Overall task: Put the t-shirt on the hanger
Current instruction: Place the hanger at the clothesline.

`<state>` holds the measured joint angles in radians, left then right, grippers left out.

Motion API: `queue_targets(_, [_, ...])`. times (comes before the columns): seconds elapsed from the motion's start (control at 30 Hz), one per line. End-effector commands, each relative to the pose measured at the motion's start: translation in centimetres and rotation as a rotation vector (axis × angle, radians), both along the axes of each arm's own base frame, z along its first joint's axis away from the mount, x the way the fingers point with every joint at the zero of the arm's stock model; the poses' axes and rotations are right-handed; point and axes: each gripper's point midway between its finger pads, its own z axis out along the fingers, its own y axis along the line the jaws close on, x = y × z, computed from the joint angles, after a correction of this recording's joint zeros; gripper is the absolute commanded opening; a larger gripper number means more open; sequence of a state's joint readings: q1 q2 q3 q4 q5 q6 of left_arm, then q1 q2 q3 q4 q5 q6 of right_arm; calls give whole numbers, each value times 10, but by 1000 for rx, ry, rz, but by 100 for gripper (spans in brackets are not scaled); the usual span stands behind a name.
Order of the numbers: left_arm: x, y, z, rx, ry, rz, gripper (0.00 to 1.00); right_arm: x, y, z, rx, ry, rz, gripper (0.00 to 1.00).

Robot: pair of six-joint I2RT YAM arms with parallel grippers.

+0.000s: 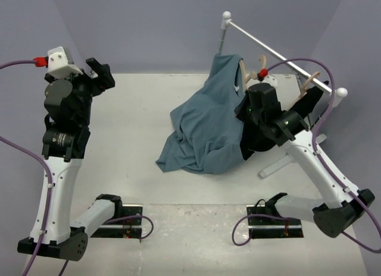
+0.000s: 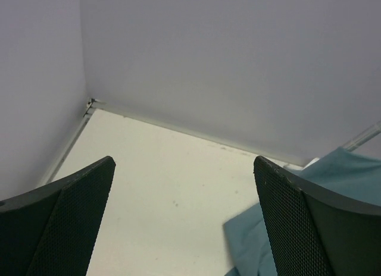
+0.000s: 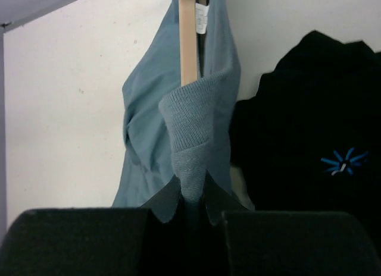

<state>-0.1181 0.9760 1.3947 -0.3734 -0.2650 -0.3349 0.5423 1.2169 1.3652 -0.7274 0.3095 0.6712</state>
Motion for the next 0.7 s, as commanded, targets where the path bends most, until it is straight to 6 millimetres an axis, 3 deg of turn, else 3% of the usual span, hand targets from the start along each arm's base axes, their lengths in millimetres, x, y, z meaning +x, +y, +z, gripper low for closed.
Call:
queue_targets(0.0, [-10, 8, -24, 85, 79, 25, 100, -5, -10, 47, 215, -155, -126, 0])
queue_targets(0.07, [-12, 1, -33, 84, 82, -21, 100, -1, -13, 39, 205, -122, -173, 0])
queue_targets(0.2, [-4, -17, -55, 75, 122, -117, 100, 23, -23, 59, 133, -100, -304, 0])
queue_targets(0.27, [-2, -28, -65, 71, 140, -177, 100, 38, -31, 50, 29, -41, -381, 0])
queue_targets(0.3, [-1, -31, -68, 72, 145, -191, 100, 42, -39, 72, 26, -87, -432, 0])
queue_targets(0.37, [-1, -36, -71, 72, 141, -223, 100, 49, -51, 80, -29, -95, -504, 0])
queue_targets(0.67, [3, -60, -79, 42, 138, -348, 100, 55, -82, 56, -160, -34, -644, 0])
